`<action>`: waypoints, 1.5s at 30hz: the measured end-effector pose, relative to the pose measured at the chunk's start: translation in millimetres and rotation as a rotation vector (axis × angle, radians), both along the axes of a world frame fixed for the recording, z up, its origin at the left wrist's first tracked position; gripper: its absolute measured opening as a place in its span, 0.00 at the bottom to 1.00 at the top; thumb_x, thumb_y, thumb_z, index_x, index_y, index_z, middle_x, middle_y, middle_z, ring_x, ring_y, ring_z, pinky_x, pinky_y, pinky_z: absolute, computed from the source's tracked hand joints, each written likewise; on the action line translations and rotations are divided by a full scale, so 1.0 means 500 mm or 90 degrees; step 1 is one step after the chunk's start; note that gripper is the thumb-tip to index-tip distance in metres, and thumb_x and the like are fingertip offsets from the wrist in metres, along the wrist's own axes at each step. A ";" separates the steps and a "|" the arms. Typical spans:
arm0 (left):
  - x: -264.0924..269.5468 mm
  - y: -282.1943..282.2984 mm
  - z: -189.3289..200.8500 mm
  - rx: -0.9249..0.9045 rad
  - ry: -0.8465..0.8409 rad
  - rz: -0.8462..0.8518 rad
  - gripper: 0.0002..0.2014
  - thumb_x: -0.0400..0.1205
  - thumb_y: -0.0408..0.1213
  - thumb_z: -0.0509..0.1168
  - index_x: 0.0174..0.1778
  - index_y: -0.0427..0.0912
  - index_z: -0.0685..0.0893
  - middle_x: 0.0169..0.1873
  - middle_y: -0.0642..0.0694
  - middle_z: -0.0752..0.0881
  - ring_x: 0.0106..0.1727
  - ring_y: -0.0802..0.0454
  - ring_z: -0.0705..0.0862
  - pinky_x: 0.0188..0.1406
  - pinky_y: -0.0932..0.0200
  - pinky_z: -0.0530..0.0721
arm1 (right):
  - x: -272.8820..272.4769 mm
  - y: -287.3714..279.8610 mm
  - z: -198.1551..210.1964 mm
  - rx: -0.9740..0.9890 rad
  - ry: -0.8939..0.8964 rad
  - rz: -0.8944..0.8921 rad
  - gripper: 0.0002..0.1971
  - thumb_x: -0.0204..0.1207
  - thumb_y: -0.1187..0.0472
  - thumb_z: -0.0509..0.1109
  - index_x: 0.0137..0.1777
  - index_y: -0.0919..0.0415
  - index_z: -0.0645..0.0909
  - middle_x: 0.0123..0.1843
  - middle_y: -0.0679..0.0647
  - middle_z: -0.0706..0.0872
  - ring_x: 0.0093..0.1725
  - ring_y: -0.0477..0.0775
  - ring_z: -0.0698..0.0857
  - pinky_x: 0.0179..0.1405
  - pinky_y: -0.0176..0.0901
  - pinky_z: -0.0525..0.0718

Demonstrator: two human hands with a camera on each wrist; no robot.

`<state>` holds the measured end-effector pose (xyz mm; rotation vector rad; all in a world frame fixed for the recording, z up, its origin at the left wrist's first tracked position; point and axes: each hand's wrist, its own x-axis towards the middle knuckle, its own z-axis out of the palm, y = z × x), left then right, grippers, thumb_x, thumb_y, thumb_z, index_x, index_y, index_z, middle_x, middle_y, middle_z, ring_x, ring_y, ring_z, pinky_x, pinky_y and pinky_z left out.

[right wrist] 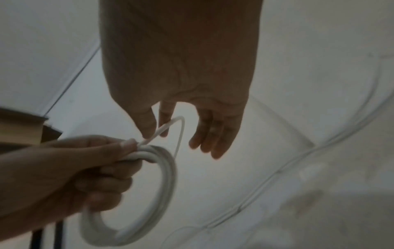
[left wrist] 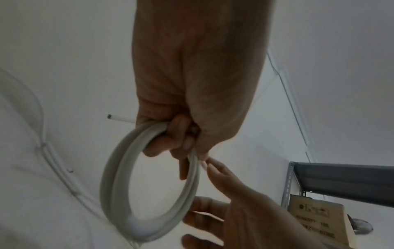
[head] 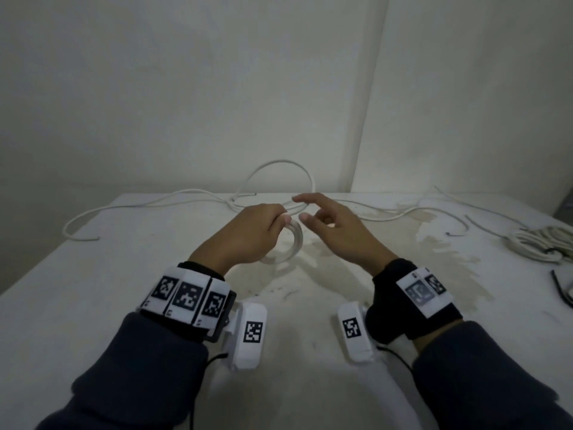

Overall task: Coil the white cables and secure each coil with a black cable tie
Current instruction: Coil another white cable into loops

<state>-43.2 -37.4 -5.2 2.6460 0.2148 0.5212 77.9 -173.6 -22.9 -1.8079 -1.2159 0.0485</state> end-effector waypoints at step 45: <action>0.079 -0.070 -0.038 -0.639 -0.297 -0.028 0.16 0.90 0.36 0.52 0.35 0.42 0.74 0.26 0.50 0.66 0.25 0.58 0.67 0.31 0.64 0.73 | -0.032 0.002 -0.005 0.315 0.800 0.085 0.22 0.87 0.51 0.54 0.32 0.60 0.70 0.19 0.46 0.61 0.16 0.45 0.61 0.33 0.39 0.72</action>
